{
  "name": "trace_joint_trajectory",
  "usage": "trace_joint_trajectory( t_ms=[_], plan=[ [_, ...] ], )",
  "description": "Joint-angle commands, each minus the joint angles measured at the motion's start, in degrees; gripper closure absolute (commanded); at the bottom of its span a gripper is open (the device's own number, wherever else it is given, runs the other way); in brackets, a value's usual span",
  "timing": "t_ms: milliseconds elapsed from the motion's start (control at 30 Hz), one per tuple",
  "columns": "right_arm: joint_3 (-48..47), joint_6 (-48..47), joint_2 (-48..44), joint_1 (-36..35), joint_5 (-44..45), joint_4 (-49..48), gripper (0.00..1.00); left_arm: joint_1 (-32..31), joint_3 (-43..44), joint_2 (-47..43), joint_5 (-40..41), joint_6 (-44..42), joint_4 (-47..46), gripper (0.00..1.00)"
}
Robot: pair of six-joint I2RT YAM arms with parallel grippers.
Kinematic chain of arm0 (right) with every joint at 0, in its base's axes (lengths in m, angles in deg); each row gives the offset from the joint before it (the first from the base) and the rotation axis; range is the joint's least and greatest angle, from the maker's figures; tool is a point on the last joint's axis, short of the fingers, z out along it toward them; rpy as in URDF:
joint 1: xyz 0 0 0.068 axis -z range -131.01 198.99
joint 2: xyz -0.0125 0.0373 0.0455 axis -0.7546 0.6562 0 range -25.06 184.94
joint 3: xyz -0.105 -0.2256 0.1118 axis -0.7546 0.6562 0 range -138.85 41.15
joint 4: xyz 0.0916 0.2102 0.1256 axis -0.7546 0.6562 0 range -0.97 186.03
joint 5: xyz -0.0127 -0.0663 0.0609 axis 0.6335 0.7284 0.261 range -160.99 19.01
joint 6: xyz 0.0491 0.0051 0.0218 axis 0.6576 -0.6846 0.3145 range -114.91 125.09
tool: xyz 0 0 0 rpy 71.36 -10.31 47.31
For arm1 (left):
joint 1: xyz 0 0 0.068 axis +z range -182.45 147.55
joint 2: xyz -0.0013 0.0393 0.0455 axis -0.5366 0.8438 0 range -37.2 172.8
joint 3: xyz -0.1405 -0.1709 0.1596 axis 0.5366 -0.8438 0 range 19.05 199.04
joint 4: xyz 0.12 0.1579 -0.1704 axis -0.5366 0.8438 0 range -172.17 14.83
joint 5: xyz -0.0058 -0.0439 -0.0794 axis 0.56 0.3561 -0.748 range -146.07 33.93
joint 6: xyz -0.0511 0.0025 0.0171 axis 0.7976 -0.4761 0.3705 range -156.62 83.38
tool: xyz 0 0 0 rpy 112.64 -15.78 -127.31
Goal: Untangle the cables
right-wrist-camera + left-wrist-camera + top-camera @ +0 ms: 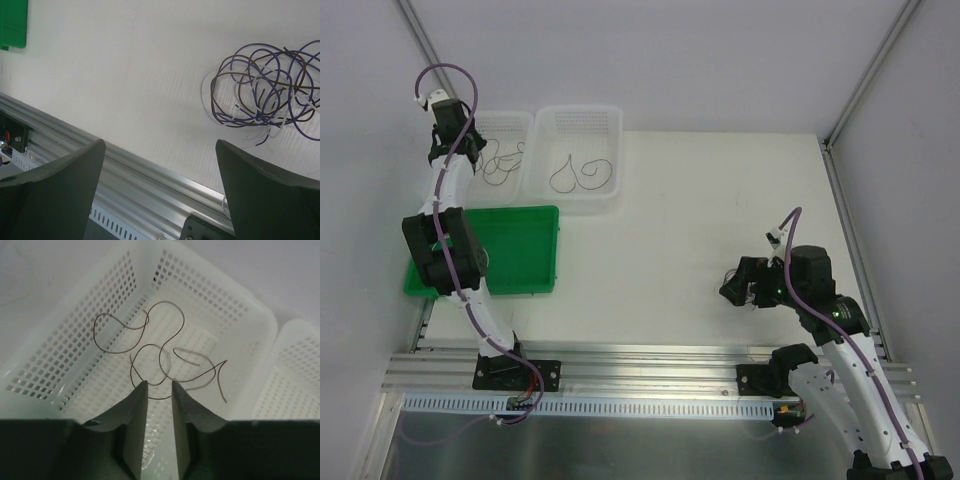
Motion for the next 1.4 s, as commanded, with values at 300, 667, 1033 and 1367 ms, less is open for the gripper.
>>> trace_joint_trajectory(
  t_ms=[300,667,1033,1367],
  plan=[
    [-0.2,2.0,1.1,-0.4,9.4,0.2,0.03,-0.1,-10.0,-13.8,-13.5,10.6,-2.2,0.03],
    [1.1,7.4,5.5,-0.4,21.5,-0.7,0.07,-16.2,-29.8,-35.0,-16.7,13.9,-1.2,0.01],
    [7.2,13.2,12.7,-0.5,23.8,-11.1,0.32,-24.1,-50.1,-57.2,-35.5,10.0,8.8,0.01],
    [10.1,17.0,22.9,-1.5,24.6,-24.2,0.41,-24.2,-62.3,-66.1,-39.8,8.3,11.4,0.01]
  ],
)
